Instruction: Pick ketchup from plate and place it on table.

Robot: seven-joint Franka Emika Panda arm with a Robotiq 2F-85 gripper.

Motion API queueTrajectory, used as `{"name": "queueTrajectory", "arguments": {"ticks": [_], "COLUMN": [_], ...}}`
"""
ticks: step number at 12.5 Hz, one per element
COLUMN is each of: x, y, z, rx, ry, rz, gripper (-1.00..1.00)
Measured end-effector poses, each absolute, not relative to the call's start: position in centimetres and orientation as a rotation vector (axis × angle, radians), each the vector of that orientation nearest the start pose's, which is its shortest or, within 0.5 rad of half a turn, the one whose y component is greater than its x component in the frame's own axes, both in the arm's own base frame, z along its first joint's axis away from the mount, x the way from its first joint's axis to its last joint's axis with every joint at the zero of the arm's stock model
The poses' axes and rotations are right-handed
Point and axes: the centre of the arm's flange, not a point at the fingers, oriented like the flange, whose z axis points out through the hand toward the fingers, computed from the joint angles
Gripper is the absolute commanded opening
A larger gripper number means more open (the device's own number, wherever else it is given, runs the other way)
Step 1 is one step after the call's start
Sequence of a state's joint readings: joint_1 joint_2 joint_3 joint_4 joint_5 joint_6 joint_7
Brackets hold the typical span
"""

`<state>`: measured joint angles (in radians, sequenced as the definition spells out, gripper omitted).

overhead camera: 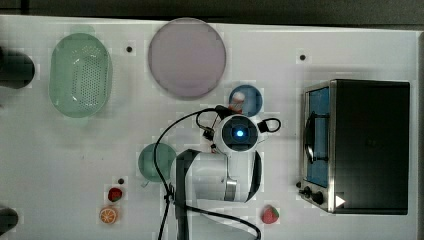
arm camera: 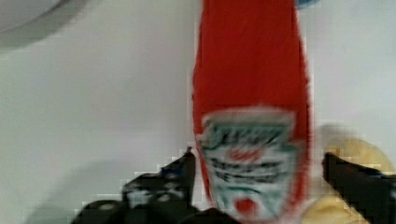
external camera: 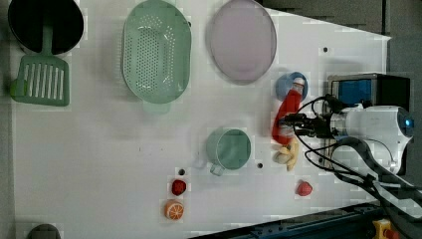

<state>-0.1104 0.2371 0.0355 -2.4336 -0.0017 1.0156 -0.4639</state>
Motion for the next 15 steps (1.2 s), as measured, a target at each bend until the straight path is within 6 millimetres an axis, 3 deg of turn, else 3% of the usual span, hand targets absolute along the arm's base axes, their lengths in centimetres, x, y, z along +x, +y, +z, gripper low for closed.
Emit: {"name": "queueTrajectory", "arguments": {"ticks": [2, 4, 6, 10, 12, 15], "x": [48.2, 48.7, 49.5, 52.6, 53.1, 53.5], "y": [-3.5, -3.5, -3.3, -2.7, -2.3, -1.6], "z": [20.9, 24.0, 28.8, 40.8, 46.9, 53.5], "rx": [-3.087, -3.073, -3.057, -3.003, -2.994, -2.974], "ry": [0.605, 0.661, 0.752, 0.88, 0.897, 0.97], "rz": [0.107, 0.031, 0.017, -0.111, -0.162, -0.111], "gripper": [1.0, 1.0, 1.0, 1.0, 1.0, 1.0]}}
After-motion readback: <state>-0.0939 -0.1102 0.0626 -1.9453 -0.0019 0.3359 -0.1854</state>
